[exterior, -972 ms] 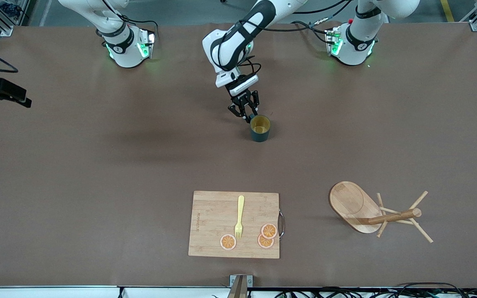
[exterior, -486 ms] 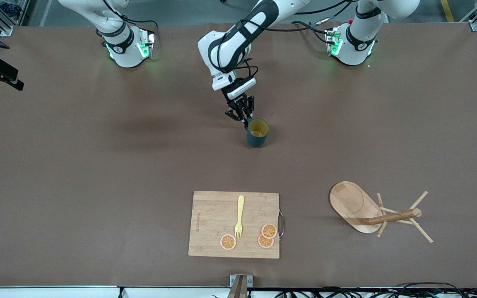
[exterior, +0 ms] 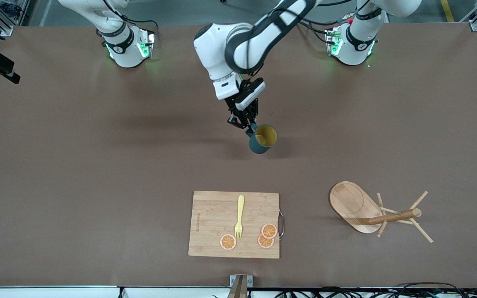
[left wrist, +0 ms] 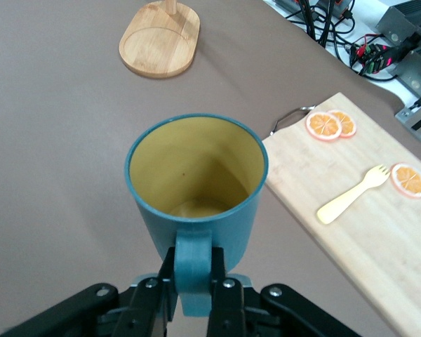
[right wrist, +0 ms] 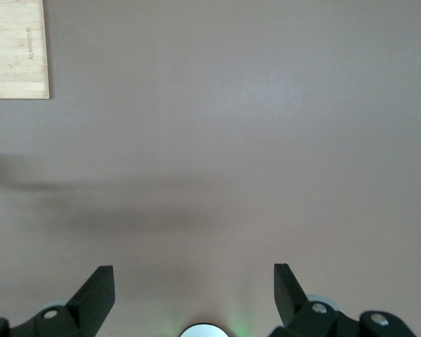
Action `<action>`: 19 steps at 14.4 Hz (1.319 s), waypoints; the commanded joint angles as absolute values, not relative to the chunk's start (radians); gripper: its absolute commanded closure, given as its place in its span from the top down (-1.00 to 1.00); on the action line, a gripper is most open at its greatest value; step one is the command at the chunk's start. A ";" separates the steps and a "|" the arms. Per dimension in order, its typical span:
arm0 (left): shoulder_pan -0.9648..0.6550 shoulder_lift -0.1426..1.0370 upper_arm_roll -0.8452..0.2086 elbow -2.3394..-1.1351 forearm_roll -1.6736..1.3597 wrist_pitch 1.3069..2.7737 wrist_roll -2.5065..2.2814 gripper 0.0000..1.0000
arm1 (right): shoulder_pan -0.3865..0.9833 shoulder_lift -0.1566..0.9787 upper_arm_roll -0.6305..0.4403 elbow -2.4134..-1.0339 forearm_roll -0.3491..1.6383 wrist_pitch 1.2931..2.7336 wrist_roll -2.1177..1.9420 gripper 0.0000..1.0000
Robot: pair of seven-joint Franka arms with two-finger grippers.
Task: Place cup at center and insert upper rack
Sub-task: 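Lift the mug with the left gripper toward the wooden stand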
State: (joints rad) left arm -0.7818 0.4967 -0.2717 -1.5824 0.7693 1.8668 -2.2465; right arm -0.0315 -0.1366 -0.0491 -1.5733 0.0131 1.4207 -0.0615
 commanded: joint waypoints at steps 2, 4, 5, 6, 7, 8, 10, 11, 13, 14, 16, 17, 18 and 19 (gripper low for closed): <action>-0.657 0.350 -0.279 -1.589 0.580 1.871 -2.009 -0.99 | -0.044 -0.152 -0.040 -1.563 0.002 1.413 -0.061 1.00; -0.567 0.290 -0.279 -1.585 0.464 1.871 -1.874 -0.99 | -0.044 -0.118 -0.040 -1.511 0.002 1.370 -0.061 1.00; -0.524 0.270 -0.281 -1.580 0.401 1.871 -1.802 -0.99 | -0.046 -0.098 -0.038 -1.482 0.002 1.355 -0.061 1.00; -0.481 0.255 -0.281 -1.560 0.326 1.871 -1.731 -0.99 | -0.046 -0.085 -0.038 -1.465 0.002 1.345 -0.061 1.00; -0.442 0.249 -0.279 -1.546 0.275 1.871 -1.677 -0.99 | -0.045 -0.081 -0.038 -1.459 0.002 1.342 -0.061 1.00; -0.404 0.244 -0.281 -1.543 0.235 1.871 -1.631 -0.99 | -0.044 -0.081 -0.038 -1.459 0.002 1.342 -0.063 1.00; -0.342 0.242 -0.281 -1.525 0.171 1.871 -1.533 -0.99 | -0.044 -0.081 -0.038 -1.459 0.000 1.342 -0.072 1.00; -0.313 0.242 -0.279 -1.523 0.131 1.871 -1.482 -0.99 | -0.043 -0.081 -0.038 -1.462 0.000 1.341 -0.084 1.00; -0.261 0.248 -0.278 -1.526 0.037 1.871 -1.407 -0.99 | -0.043 -0.081 -0.038 -1.463 -0.003 1.324 -0.095 1.00; -0.246 0.252 -0.275 -1.525 0.006 1.871 -1.378 -1.00 | -0.043 -0.081 -0.038 -1.463 -0.012 1.321 -0.095 1.00; -0.186 0.255 -0.273 -1.525 -0.076 1.868 -1.303 -1.00 | -0.041 -0.083 -0.038 -1.466 -0.012 1.313 -0.095 1.00; -0.163 0.255 -0.272 -1.525 -0.104 1.864 -1.267 -1.00 | -0.041 -0.084 -0.038 -1.470 -0.012 1.312 -0.097 1.00; -0.132 0.253 -0.273 -1.523 -0.130 1.862 -1.243 -0.99 | -0.040 -0.084 -0.038 -1.470 -0.012 1.312 -0.097 1.00; -0.094 0.255 -0.272 -1.523 -0.182 1.862 -1.217 -1.00 | -0.041 -0.086 -0.037 -1.471 -0.012 1.312 -0.095 1.00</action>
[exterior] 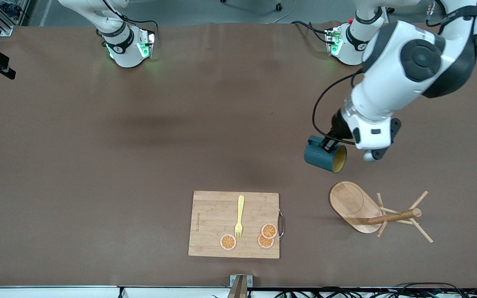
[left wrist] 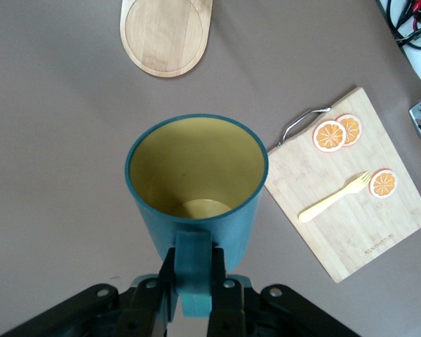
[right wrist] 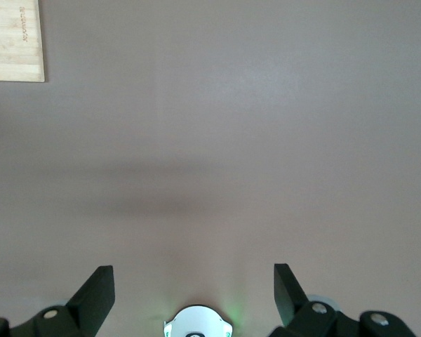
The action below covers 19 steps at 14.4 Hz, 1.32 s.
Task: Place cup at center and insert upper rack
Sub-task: 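Lift the mug with the left gripper toward the wooden stand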
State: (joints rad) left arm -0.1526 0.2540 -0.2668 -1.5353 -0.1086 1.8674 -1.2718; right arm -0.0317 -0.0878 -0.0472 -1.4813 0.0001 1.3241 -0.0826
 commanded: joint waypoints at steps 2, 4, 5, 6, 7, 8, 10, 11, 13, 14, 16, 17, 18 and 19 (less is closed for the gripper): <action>-0.014 0.270 -0.270 -1.506 -0.312 1.864 -1.145 -1.00 | -0.037 -0.087 -0.038 -1.485 -0.012 1.312 -0.095 1.00; 0.037 0.297 -0.270 -1.493 -0.423 1.867 -1.094 -1.00 | 0.007 -0.089 -0.070 -1.488 -0.014 1.313 -0.095 1.00; 0.050 0.313 -0.270 -1.480 -0.472 1.868 -1.083 -1.00 | 0.021 -0.089 -0.095 -1.488 -0.014 1.313 -0.095 1.00; 0.063 0.334 -0.270 -1.476 -0.532 1.870 -1.081 -1.00 | 0.020 -0.089 -0.095 -1.488 -0.014 1.313 -0.095 1.00; 0.066 0.345 -0.268 -1.474 -0.578 1.871 -1.077 -1.00 | 0.017 -0.089 -0.095 -1.488 -0.012 1.313 -0.095 1.00; 0.086 0.354 -0.267 -1.474 -0.610 1.873 -1.074 -1.00 | 0.015 -0.089 -0.095 -1.489 -0.012 1.313 -0.094 1.00; 0.135 0.376 -0.268 -1.462 -0.662 1.873 -1.060 -1.00 | 0.015 -0.089 -0.095 -1.489 -0.008 1.313 -0.094 1.00; 0.155 0.386 -0.268 -1.462 -0.696 1.871 -1.052 -0.99 | 0.017 -0.089 -0.095 -1.491 -0.006 1.313 -0.094 1.00; 0.199 0.409 -0.268 -1.462 -0.767 1.871 -1.048 -0.99 | 0.018 -0.089 -0.095 -1.491 -0.006 1.310 -0.092 1.00; 0.216 0.426 -0.268 -1.457 -0.800 1.873 -1.042 -0.99 | 0.018 -0.089 -0.095 -1.491 -0.006 1.310 -0.092 1.00; 0.236 0.459 -0.268 -1.447 -0.874 1.873 -1.013 -0.99 | 0.020 -0.089 -0.094 -1.491 0.000 1.315 -0.094 1.00; 0.245 0.472 -0.267 -1.447 -0.896 1.873 -1.006 -0.99 | 0.020 -0.089 -0.094 -1.491 0.000 1.319 -0.095 1.00; 0.256 0.486 -0.268 -1.440 -0.910 1.875 -1.002 -0.99 | 0.020 -0.089 -0.094 -1.491 0.002 1.322 -0.098 1.00; 0.264 0.501 -0.268 -1.434 -0.929 1.875 -1.002 -0.99 | 0.021 -0.089 -0.094 -1.491 0.002 1.322 -0.101 1.00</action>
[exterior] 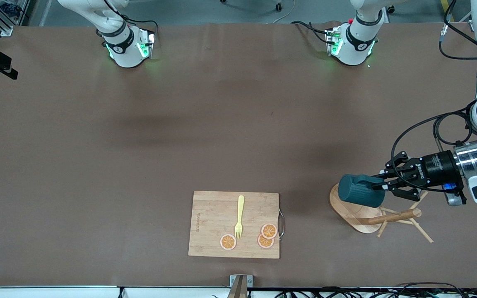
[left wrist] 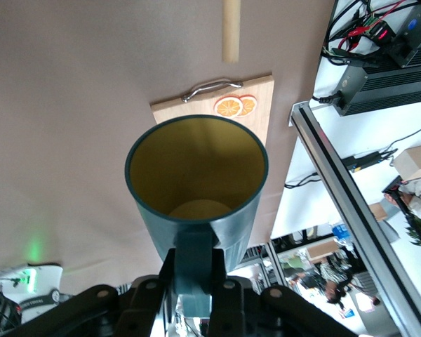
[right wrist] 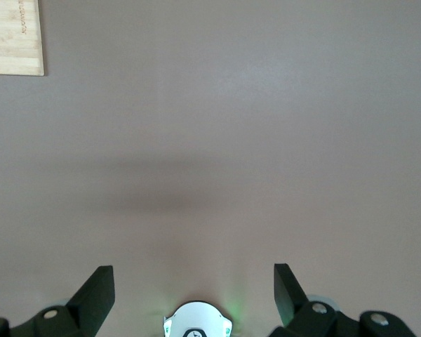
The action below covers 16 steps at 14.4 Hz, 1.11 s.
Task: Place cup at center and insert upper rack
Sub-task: 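Hang the mug handle onto the stand peg with the left gripper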
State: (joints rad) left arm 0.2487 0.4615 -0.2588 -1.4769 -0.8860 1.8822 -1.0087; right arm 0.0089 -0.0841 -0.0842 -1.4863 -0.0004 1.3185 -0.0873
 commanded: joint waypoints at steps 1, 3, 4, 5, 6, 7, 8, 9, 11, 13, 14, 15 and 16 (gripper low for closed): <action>0.268 0.515 -0.267 -1.428 -0.942 1.875 -1.002 -0.99 | 0.023 -0.089 -0.092 -1.491 0.003 1.322 -0.101 1.00; 0.291 0.529 -0.267 -1.417 -0.942 1.875 -0.997 -0.99 | 0.025 -0.089 -0.092 -1.490 0.017 1.322 -0.101 1.00; 0.302 0.531 -0.267 -1.417 -0.942 1.875 -0.996 -0.99 | 0.025 -0.090 -0.092 -1.491 0.020 1.321 -0.100 1.00; 0.307 0.529 -0.267 -1.416 -0.942 1.875 -0.988 -0.99 | 0.025 -0.091 -0.091 -1.491 0.020 1.319 -0.100 1.00; 0.310 0.532 -0.267 -1.416 -0.942 1.875 -0.985 -0.99 | 0.026 -0.091 -0.089 -1.491 0.020 1.319 -0.100 1.00; 0.310 0.534 -0.267 -1.414 -0.942 1.876 -0.980 -0.99 | 0.028 -0.092 -0.087 -1.490 0.020 1.319 -0.100 1.00; 0.314 0.543 -0.267 -1.416 -0.942 1.885 -0.973 -0.99 | 0.035 -0.092 -0.089 -1.491 0.020 1.318 -0.100 1.00; 0.325 0.549 -0.267 -1.414 -0.943 1.894 -0.971 -0.99 | 0.035 -0.092 -0.089 -1.491 0.020 1.316 -0.100 1.00; 0.334 0.566 -0.267 -1.414 -0.946 1.904 -0.969 -0.99 | 0.037 -0.094 -0.089 -1.490 0.017 1.315 -0.101 1.00; 0.348 0.578 -0.267 -1.414 -0.965 1.908 -0.953 -0.99 | 0.037 -0.094 -0.089 -1.489 0.017 1.315 -0.101 1.00; 0.354 0.584 -0.267 -1.414 -0.969 1.908 -0.950 -0.99 | 0.035 -0.095 -0.090 -1.489 0.017 1.315 -0.101 1.00; 0.360 0.587 -0.267 -1.414 -0.971 1.908 -0.943 -0.99 | 0.034 -0.095 -0.091 -1.489 0.017 1.316 -0.101 1.00; 0.360 0.595 -0.267 -1.414 -0.971 1.908 -0.936 -0.99 | 0.035 -0.095 -0.091 -1.489 0.017 1.316 -0.101 1.00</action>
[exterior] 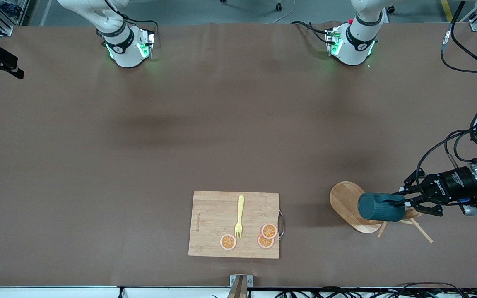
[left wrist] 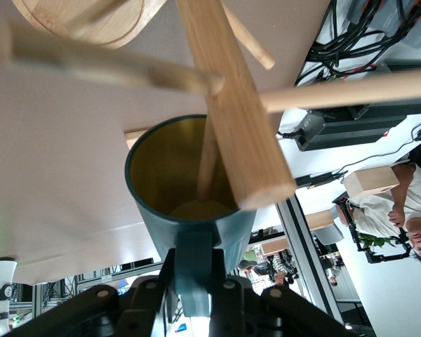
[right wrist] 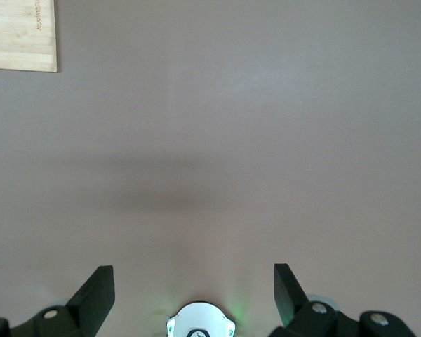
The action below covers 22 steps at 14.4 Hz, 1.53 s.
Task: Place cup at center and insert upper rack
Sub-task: 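Hang the mug handle onto the stand peg with the left gripper, then open the left gripper and pull it back from the mug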
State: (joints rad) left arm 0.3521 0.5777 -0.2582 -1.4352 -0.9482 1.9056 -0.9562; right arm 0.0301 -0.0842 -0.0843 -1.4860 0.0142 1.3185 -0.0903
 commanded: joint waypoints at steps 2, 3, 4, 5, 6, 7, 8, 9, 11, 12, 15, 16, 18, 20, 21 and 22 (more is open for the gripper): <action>0.362 0.606 -0.267 -1.416 -0.969 1.908 -0.922 -0.99 | 0.035 -0.097 -0.091 -1.489 0.017 1.316 -0.101 1.00; 0.362 0.614 -0.267 -1.416 -0.969 1.908 -0.917 -0.98 | 0.035 -0.097 -0.091 -1.489 0.017 1.316 -0.101 1.00; 0.362 0.617 -0.267 -1.416 -0.969 1.910 -0.913 -0.98 | 0.035 -0.097 -0.091 -1.489 0.015 1.315 -0.103 1.00; 0.362 0.624 -0.267 -1.414 -0.969 1.910 -0.913 -0.98 | 0.035 -0.097 -0.091 -1.489 0.014 1.315 -0.103 1.00; 0.362 0.627 -0.267 -1.414 -0.969 1.910 -0.913 -0.97 | 0.035 -0.097 -0.091 -1.489 0.014 1.315 -0.103 1.00; 0.365 0.630 -0.264 -1.414 -0.969 1.910 -0.913 -0.91 | 0.037 -0.097 -0.091 -1.489 0.014 1.315 -0.103 1.00; 0.377 0.632 -0.264 -1.416 -0.971 1.910 -0.910 -0.88 | 0.037 -0.097 -0.089 -1.489 0.014 1.315 -0.103 1.00; 0.383 0.635 -0.264 -1.416 -0.971 1.910 -0.899 -0.88 | 0.037 -0.098 -0.089 -1.489 0.012 1.315 -0.103 1.00; 0.383 0.638 -0.264 -1.416 -0.971 1.910 -0.893 -0.82 | 0.038 -0.097 -0.089 -1.489 0.012 1.315 -0.103 1.00; 0.383 0.641 -0.264 -1.416 -0.971 1.910 -0.893 -0.59 | 0.038 -0.098 -0.089 -1.489 0.012 1.315 -0.103 1.00; 0.382 0.641 -0.264 -1.414 -0.971 1.910 -0.900 0.63 | 0.038 -0.097 -0.089 -1.489 0.012 1.316 -0.103 1.00; 0.382 0.641 -0.264 -1.414 -0.971 1.910 -0.899 0.78 | 0.038 -0.097 -0.089 -1.489 0.012 1.316 -0.103 1.00; 0.380 0.640 -0.264 -1.414 -0.971 1.910 -0.900 0.99 | 0.040 -0.097 -0.089 -1.489 0.012 1.316 -0.103 1.00; 0.371 0.634 -0.268 -1.391 -0.971 1.910 -0.916 0.99 | 0.038 -0.097 -0.089 -1.489 0.012 1.318 -0.103 1.00; 0.368 0.627 -0.273 -1.388 -0.969 1.910 -0.928 0.99 | 0.040 -0.097 -0.089 -1.488 0.011 1.318 -0.103 1.00; 0.368 0.617 -0.276 -1.382 -0.969 1.910 -0.943 0.99 | 0.040 -0.098 -0.089 -1.488 0.012 1.318 -0.103 1.00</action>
State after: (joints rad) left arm 0.3740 0.6305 -0.2695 -1.4046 -0.9573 1.9088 -0.9147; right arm 0.0310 -0.0844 -0.0841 -1.4851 0.0141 1.3186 -0.0920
